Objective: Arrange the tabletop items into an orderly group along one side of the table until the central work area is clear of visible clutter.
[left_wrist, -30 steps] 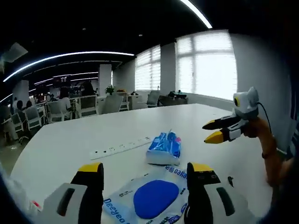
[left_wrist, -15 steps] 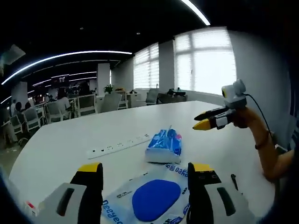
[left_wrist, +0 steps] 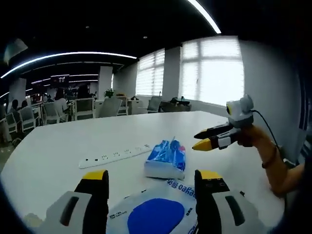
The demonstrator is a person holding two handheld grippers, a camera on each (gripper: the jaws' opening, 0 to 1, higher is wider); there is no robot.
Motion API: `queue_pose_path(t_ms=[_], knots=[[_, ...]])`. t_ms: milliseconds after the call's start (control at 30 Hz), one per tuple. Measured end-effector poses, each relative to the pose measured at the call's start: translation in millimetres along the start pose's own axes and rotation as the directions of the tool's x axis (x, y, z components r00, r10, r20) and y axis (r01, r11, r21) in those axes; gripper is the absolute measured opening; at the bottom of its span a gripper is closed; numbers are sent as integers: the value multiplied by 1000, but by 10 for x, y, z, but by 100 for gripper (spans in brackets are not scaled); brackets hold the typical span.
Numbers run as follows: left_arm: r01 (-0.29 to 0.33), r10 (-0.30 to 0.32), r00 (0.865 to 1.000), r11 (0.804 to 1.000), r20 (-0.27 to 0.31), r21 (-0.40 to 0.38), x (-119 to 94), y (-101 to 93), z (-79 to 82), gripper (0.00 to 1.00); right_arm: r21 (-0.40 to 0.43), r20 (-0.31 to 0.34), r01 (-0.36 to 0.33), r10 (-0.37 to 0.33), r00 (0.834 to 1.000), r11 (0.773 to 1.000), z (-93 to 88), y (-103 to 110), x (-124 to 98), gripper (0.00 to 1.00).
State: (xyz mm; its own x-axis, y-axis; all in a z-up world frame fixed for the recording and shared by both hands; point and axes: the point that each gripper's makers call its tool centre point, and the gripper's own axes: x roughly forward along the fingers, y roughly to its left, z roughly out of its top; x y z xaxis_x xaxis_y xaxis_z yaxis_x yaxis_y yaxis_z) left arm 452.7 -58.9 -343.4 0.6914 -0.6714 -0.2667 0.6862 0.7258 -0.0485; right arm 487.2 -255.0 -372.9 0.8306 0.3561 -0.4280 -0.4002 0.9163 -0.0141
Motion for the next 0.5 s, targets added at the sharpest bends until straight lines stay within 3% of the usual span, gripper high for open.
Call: queue_pose_path(t_ms=[167,300,500], knots=[[31,-31,999,999,-20,8,262,-13,26,67,39,29,6,-7,1000,999,-15,-71,76,46],[56,-57,998,998,-30,-43,520,-38,22,67,73,47,32,-36,998,997,-49,-171,161,46],[82,-84,996,995,-41,-59,773,-102,5,66,98,67,42,-49,997,994,-51,-237,199,45]])
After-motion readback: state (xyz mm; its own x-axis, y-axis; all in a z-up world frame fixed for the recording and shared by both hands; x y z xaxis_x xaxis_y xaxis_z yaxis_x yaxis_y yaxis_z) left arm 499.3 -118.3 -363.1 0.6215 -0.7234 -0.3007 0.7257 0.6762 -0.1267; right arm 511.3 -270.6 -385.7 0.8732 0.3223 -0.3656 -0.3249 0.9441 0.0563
